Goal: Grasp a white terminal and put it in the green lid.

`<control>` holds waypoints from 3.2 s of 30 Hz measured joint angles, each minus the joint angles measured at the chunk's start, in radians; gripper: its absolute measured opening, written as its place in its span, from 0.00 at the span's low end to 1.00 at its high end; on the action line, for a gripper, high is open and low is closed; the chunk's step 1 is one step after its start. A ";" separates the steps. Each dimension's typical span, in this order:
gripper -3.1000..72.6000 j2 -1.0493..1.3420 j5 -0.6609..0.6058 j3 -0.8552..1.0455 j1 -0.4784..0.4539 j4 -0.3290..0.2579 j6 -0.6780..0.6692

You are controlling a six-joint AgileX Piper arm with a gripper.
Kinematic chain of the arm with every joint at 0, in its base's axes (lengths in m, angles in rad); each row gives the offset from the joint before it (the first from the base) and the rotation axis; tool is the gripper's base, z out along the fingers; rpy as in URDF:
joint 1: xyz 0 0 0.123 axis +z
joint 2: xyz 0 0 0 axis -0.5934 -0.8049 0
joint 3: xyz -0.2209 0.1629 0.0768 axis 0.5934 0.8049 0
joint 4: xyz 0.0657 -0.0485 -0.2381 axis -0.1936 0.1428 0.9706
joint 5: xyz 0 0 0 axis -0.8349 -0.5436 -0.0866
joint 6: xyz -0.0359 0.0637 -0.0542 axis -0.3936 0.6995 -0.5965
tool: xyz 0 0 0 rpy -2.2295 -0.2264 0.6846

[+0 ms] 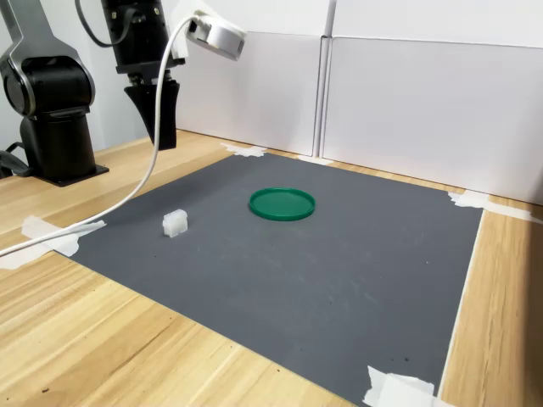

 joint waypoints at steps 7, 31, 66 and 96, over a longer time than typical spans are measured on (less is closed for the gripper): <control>0.62 -0.062 0.050 -0.010 -0.055 0.042 0.009; 0.93 -0.077 -0.073 -0.134 -0.056 -0.088 0.044; 0.93 -0.333 0.191 -0.053 -0.056 0.018 0.151; 0.15 -0.297 0.092 -0.164 -0.056 -0.008 0.148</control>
